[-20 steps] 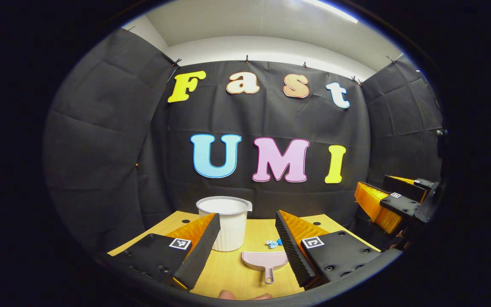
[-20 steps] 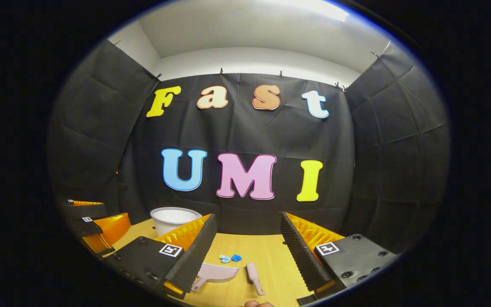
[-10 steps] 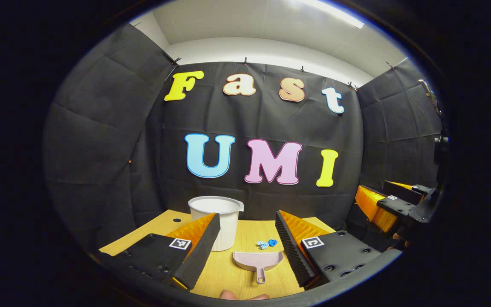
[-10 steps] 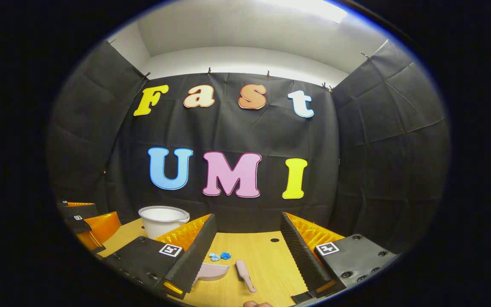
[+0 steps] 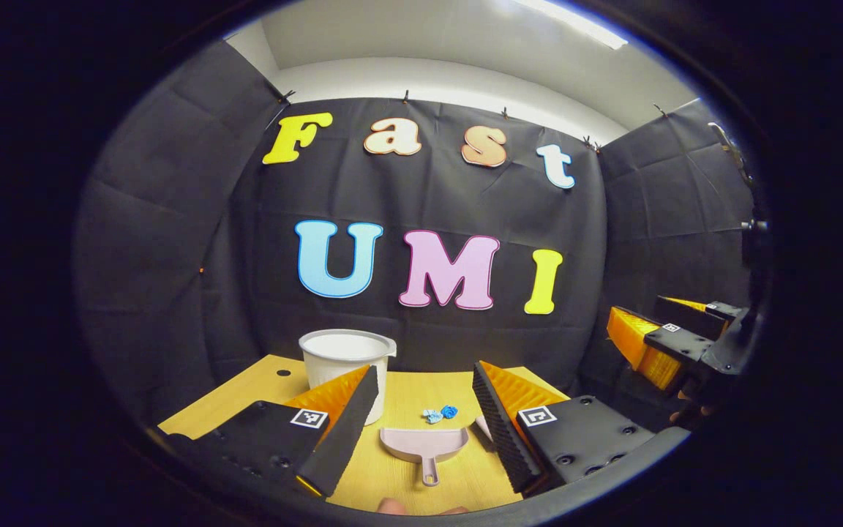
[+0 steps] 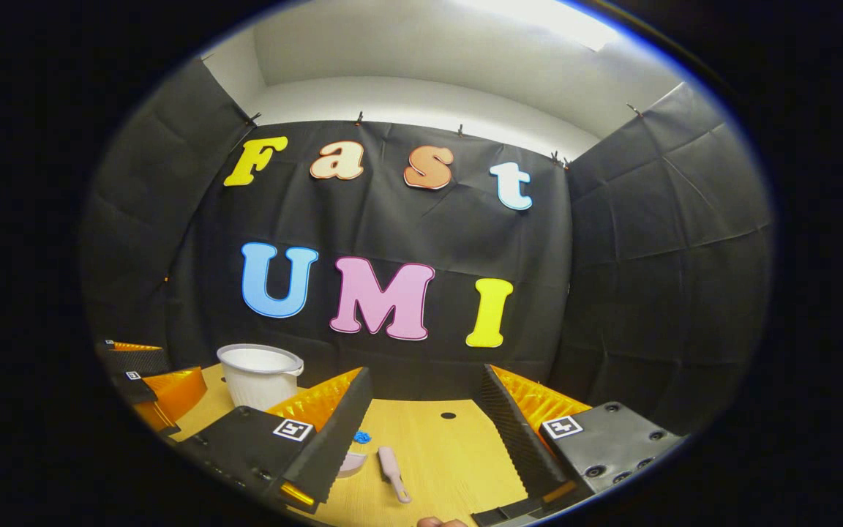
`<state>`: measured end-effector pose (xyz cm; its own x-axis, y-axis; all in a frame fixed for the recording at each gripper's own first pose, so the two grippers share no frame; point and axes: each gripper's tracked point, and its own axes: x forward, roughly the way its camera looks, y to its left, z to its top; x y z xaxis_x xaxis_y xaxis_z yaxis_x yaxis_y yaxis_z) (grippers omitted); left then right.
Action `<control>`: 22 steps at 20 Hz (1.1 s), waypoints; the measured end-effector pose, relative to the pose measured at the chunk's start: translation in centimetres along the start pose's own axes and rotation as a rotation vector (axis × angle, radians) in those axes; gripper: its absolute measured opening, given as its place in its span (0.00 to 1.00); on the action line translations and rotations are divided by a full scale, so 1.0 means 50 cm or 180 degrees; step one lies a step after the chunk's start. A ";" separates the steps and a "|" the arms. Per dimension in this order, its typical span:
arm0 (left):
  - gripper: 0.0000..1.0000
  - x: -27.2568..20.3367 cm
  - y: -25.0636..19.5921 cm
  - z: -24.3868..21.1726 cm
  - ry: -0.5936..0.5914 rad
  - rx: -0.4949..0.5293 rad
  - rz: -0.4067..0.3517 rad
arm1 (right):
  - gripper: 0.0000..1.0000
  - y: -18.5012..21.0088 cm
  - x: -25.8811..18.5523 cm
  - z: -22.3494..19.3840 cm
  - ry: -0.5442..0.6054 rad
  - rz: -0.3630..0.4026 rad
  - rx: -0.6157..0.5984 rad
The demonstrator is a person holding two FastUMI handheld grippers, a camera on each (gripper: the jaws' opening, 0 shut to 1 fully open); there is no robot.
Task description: Pick up the small broom and dustpan from the desktop, sweep the trash into the dustpan with the broom, and then empty the trash into the garbage bin.
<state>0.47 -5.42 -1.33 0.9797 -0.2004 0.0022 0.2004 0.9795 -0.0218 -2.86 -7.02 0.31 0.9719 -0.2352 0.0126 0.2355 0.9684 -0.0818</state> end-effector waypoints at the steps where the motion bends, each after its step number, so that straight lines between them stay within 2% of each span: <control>1: 0.77 0.006 -0.003 -0.003 0.0028 0.0019 0.0001 | 0.97 0.006 0.008 -0.003 0.0034 0.0019 0.0011; 2: 0.78 0.010 -0.005 -0.002 0.0036 0.0046 -0.0001 | 0.97 0.011 0.015 -0.012 0.0069 0.0039 0.0028; 3: 0.77 0.013 -0.012 0.004 0.0004 0.0073 -0.0030 | 0.92 0.010 0.024 -0.009 0.0049 0.0028 0.0029; 4: 0.77 0.018 -0.019 0.008 -0.0029 0.0098 -0.0070 | 0.97 0.011 0.030 -0.010 0.0046 0.0029 0.0013; 6: 0.76 0.040 -0.020 0.001 0.0012 0.0120 -0.0052 | 0.97 0.022 0.041 -0.018 0.0051 0.0101 -0.0065; 7: 0.77 0.051 -0.022 -0.007 0.0061 0.0096 -0.0038 | 0.92 0.022 0.048 -0.026 0.0058 0.0134 -0.0122; 8: 0.77 0.063 -0.029 -0.007 0.0066 0.0045 -0.0057 | 0.98 0.019 0.057 -0.025 0.0020 0.0151 -0.0173; 9: 0.77 0.077 -0.038 -0.007 0.0069 -0.0003 -0.0089 | 0.98 0.017 0.070 -0.024 -0.0021 0.0173 -0.0218; 10: 0.77 0.096 -0.039 -0.012 0.0116 -0.0029 -0.0070 | 0.96 0.018 0.086 -0.026 -0.0036 0.0212 -0.0257; 12: 0.77 0.131 -0.026 -0.045 0.0292 -0.0118 0.0029 | 0.99 0.017 0.120 -0.052 0.0021 0.0300 -0.0303; 15: 0.77 0.183 -0.015 -0.102 0.0562 -0.0332 0.0059 | 0.96 -0.002 0.164 -0.103 0.0152 0.0375 -0.0364; 16: 0.77 0.201 -0.013 -0.133 0.0701 -0.0322 0.0054 | 0.99 -0.009 0.179 -0.125 0.0215 0.0388 -0.0371; 18: 0.77 0.230 -0.005 -0.220 0.1084 -0.0300 0.0091 | 0.99 -0.015 0.207 -0.177 0.0387 0.0432 -0.0380; 20: 0.77 0.253 -0.017 -0.293 0.1476 -0.0388 0.0047 | 0.99 -0.001 0.228 -0.217 0.0494 0.0581 -0.0418; 22: 0.79 0.255 -0.038 -0.390 0.2103 -0.0500 0.0047 | 0.99 0.010 0.247 -0.248 0.0515 0.0734 -0.0502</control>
<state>12.56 -10.26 -20.76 0.7653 -0.2071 -0.6095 0.1354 0.9774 -0.1621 9.18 -10.45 -11.92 0.9828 -0.0334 -0.1817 -0.0071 0.9760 -0.2176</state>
